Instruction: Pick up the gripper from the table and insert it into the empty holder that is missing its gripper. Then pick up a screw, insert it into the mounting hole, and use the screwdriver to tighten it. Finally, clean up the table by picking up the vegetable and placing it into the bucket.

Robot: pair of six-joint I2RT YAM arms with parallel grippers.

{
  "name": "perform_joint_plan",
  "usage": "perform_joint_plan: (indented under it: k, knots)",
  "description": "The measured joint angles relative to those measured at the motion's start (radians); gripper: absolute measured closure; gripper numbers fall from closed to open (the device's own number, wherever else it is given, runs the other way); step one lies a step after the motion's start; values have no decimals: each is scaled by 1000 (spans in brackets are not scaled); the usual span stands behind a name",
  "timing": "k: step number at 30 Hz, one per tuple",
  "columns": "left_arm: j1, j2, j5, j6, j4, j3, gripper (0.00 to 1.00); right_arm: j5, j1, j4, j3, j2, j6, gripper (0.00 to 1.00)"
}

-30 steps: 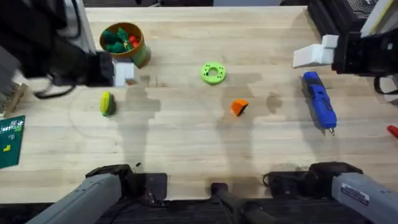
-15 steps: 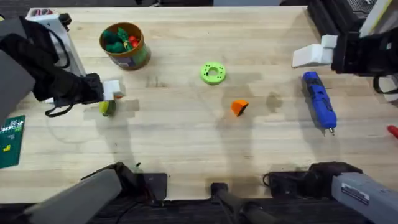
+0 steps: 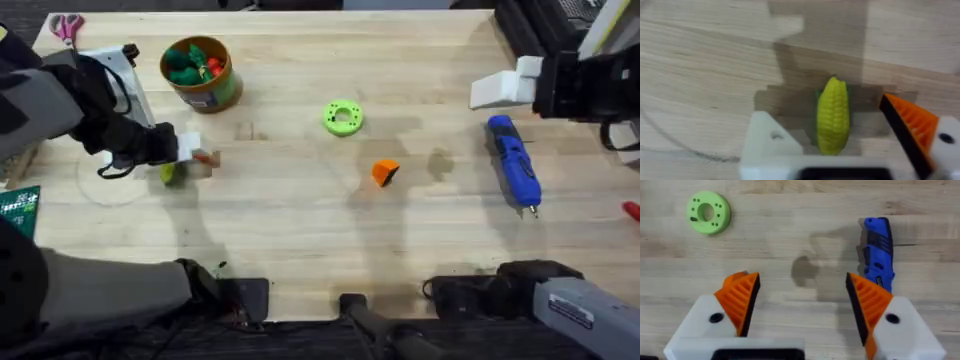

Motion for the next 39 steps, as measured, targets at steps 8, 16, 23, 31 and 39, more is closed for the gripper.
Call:
perform_joint_plan:
  k: [8, 16, 23, 31, 39]
  knots:
    - [-4, 8, 71, -7, 0, 11, 989, 0, 0, 0, 0, 0, 0, 8]
    - [5, 14, 51, -5, 0, 11, 403, 0, 0, 0, 0, 0, 0, 8]
    - [7, 14, 151, -19, -12, 10, 15, 0, 0, 0, 0, 0, 0, 8]
    - [7, -217, 400, -23, -26, 10, 16, 0, 0, 0, 0, 0, 0, 8]
    - [7, -549, 669, -58, -26, 10, 15, 0, 0, 0, 0, 0, 0, 9]
